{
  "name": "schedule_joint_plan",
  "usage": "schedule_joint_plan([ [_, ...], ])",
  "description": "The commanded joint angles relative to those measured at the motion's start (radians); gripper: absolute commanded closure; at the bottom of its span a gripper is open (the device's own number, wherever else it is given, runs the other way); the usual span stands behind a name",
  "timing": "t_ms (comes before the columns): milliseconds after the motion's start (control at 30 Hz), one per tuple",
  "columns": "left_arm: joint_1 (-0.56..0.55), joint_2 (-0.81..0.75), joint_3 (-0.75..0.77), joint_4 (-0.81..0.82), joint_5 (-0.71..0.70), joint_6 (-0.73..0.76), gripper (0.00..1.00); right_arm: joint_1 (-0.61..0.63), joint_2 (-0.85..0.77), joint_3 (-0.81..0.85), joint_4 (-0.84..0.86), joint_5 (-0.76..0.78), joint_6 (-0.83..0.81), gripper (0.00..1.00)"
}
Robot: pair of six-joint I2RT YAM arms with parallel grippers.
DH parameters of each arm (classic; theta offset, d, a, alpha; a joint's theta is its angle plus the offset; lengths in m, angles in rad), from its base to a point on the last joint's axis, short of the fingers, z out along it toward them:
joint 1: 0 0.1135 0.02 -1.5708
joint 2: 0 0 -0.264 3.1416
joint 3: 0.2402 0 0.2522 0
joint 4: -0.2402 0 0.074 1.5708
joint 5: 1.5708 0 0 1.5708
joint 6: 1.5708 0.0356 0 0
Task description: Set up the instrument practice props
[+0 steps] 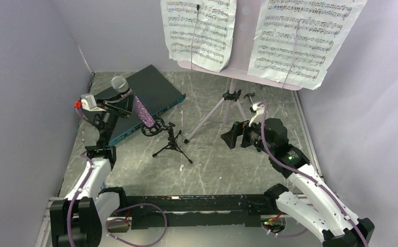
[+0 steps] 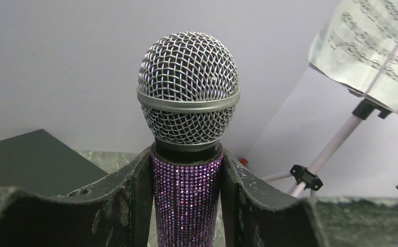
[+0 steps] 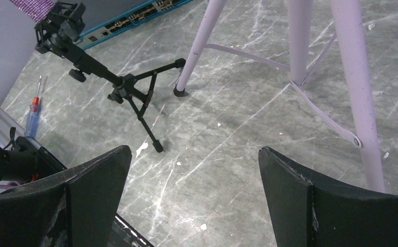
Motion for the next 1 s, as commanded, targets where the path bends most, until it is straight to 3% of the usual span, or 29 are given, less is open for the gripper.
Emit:
schedule_joint_plan([
  [0,-0.013,0.002,-0.027,0.226,0.038,0.001,0.97,-0.003,-0.016,0.017,0.029,0.005,0.007,0.01],
  [567,-0.051,-0.122,-0.161,0.2,0.008,0.025,0.97,-0.004,-0.022,0.02,0.028,0.002,0.008,0.01],
  [967,-0.076,-0.021,-0.201,0.367,0.028,0.041,0.97,-0.004,-0.012,0.021,0.043,-0.01,0.014,0.01],
])
